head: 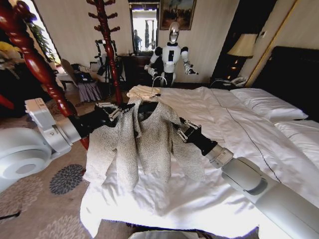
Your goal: Pick up the clothes from the bed and hang them on the clothes hanger.
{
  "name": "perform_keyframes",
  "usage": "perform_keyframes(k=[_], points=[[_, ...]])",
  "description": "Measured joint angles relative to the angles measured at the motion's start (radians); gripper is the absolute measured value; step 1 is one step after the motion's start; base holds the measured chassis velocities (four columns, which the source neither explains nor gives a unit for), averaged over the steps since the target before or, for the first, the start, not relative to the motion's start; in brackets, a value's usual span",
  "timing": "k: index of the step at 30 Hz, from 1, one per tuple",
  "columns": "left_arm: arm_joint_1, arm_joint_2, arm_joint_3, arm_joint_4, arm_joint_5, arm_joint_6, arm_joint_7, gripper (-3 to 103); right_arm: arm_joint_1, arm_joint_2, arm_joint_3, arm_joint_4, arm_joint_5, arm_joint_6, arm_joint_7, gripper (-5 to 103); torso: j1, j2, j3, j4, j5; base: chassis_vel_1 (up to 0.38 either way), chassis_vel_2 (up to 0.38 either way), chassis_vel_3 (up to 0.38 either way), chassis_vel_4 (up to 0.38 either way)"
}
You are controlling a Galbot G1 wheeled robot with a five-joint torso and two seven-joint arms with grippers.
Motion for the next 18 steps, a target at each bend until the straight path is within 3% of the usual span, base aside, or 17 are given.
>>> perform_keyframes(k=[7, 18], points=[[-0.003, -0.001, 0.009, 0.010, 0.013, 0.008, 0.023, 1, 0.065, 0.033, -0.086, -0.011, 0.012, 0.000, 0.003, 22, 0.000, 0.000, 0.000, 0.0000, 0.0002, 0.000, 0.000, 0.000, 0.000], [-0.001, 0.013, 0.004, 0.024, 0.012, 0.008, 0.033, 1, 0.089, 0.070, -0.152, -0.017, 0.014, 0.063, -0.026, 22, 0.000, 0.000, 0.000, 0.0001, 0.0002, 0.000, 0.000, 0.000, 0.000]])
